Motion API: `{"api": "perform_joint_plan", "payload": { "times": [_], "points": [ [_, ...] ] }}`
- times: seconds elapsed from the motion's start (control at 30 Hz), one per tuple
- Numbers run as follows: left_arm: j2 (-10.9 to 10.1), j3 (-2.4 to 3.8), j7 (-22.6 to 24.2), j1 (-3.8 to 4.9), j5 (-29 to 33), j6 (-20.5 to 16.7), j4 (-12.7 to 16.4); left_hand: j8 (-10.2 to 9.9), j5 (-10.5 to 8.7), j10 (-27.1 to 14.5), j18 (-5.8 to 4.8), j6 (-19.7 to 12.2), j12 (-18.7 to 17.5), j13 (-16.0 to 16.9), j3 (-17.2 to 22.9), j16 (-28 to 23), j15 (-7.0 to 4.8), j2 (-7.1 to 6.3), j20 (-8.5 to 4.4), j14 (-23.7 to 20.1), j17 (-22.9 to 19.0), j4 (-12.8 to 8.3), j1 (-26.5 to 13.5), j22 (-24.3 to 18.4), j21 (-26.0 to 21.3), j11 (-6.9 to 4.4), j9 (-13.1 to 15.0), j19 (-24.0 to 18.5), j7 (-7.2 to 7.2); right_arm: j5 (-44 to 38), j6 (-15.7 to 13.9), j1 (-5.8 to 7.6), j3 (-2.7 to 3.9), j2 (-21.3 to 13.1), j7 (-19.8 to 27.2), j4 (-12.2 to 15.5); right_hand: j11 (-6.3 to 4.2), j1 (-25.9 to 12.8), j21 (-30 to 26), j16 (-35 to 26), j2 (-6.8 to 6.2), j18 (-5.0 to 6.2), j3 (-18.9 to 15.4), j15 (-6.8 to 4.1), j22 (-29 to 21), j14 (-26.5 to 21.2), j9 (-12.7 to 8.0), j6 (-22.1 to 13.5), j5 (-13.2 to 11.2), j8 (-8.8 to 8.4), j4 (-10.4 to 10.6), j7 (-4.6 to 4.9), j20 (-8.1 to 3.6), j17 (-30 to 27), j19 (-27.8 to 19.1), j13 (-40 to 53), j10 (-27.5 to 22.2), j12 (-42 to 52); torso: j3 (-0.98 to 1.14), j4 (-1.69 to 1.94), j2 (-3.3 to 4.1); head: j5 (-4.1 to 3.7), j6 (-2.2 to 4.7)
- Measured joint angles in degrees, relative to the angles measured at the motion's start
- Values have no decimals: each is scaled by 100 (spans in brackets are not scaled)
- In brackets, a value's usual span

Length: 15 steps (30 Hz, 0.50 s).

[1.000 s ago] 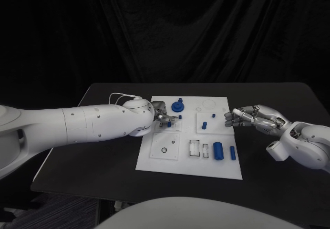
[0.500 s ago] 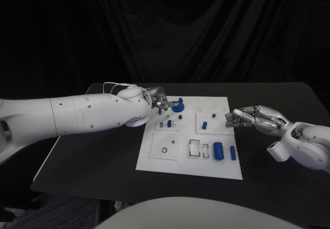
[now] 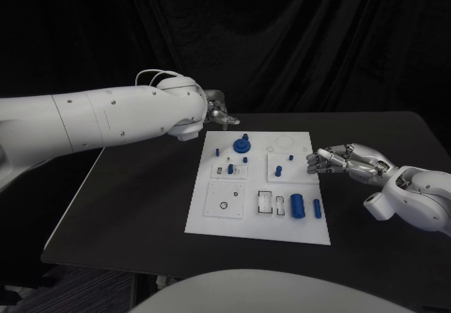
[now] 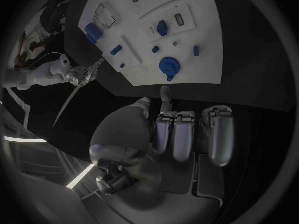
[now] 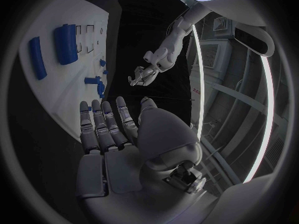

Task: Assemble the parts on the task board

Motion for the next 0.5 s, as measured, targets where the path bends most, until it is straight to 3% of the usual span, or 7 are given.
{"api": "perform_joint_plan", "payload": {
  "times": [0.13,0.2,0.37,0.5],
  "points": [
    [261,-3,-146,145,393,813,-396,-117,-71,0,0,0,0,0,42,0,0,-2,0,0,0,-20,47,0,0,0,-133,0,0,0,-23,0,0,6,-1,7,0,0,0,0,0,0,0,0,0,0,0,0,0,0,0,0,0,0,0,0,0,0,0,-2,-1,2,0],
    [407,-4,-216,189,546,1254,-598,-323,-114,-9,0,54,0,0,65,0,33,-32,37,10,0,-31,78,0,-38,37,-412,-11,55,0,-33,1,0,13,-1,11,0,0,0,0,0,0,0,0,0,0,0,0,0,0,0,0,0,0,0,0,0,0,0,-5,-1,2,0],
    [793,-8,-351,230,782,2224,-1129,-808,-311,-4,0,169,0,0,72,0,113,-31,137,10,0,-38,76,0,-232,127,-1075,-138,128,0,-52,1,0,34,-2,13,0,0,0,0,0,0,0,0,0,0,-1,0,0,0,0,0,0,0,0,0,0,0,4,-9,-8,16,0],
    [1058,-8,-434,236,886,2808,-1461,-950,-360,-9,-1,229,0,0,72,0,114,-30,144,11,0,-38,76,0,-251,133,-1350,-146,164,0,-79,1,0,44,11,40,0,0,0,22,0,0,0,0,3,0,-1,0,0,0,0,0,-2,0,2,-7,0,0,8,-7,-13,43,0]
  ]
}}
